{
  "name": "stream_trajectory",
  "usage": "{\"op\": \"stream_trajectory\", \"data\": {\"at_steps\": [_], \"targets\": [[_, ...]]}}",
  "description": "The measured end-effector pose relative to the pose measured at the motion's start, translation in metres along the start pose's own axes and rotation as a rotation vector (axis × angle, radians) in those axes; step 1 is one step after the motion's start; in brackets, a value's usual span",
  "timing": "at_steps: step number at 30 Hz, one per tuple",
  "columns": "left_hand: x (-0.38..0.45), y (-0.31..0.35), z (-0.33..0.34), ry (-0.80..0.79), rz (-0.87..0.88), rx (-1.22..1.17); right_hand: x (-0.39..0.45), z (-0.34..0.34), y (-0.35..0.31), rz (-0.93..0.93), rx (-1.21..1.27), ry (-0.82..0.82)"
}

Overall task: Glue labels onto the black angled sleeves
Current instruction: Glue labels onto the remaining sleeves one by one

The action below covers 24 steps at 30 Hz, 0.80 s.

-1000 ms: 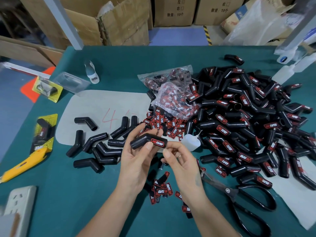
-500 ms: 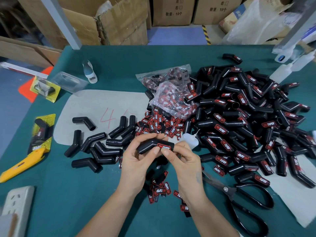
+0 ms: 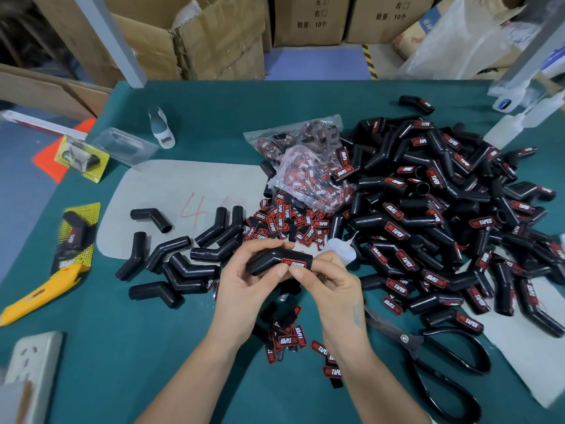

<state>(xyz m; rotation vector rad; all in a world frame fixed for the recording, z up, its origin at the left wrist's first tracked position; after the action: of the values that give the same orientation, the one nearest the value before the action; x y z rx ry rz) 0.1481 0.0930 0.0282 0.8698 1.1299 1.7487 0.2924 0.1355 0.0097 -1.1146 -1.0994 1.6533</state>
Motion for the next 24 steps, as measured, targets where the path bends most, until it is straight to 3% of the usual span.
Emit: {"op": "stream_trajectory", "data": {"at_steps": [11,17,24], "targets": [[-0.001,0.003,0.0,-0.066,0.105,0.09,0.001,0.004,-0.002,0.055,0.104,-0.056],[0.001,0.017,0.0,-0.149,0.393,0.415,0.001,0.005,-0.004,0.05,0.076,-0.071],[-0.001,0.018,0.001,-0.187,0.443,0.531,0.0,0.005,0.0,0.103,0.067,-0.082]]}}
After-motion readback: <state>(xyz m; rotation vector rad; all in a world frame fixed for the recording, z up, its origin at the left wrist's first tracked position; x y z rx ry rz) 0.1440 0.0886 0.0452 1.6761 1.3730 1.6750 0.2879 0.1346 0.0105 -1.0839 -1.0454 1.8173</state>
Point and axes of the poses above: each hand's wrist, its own x-axis towards the middle knuckle, its own z-axis out of the palm, y = z × x, the point moved 7 cm from there along x, towards the middle knuckle, and after that the axes turned 7 degrees about z, right-handed, at the moved point
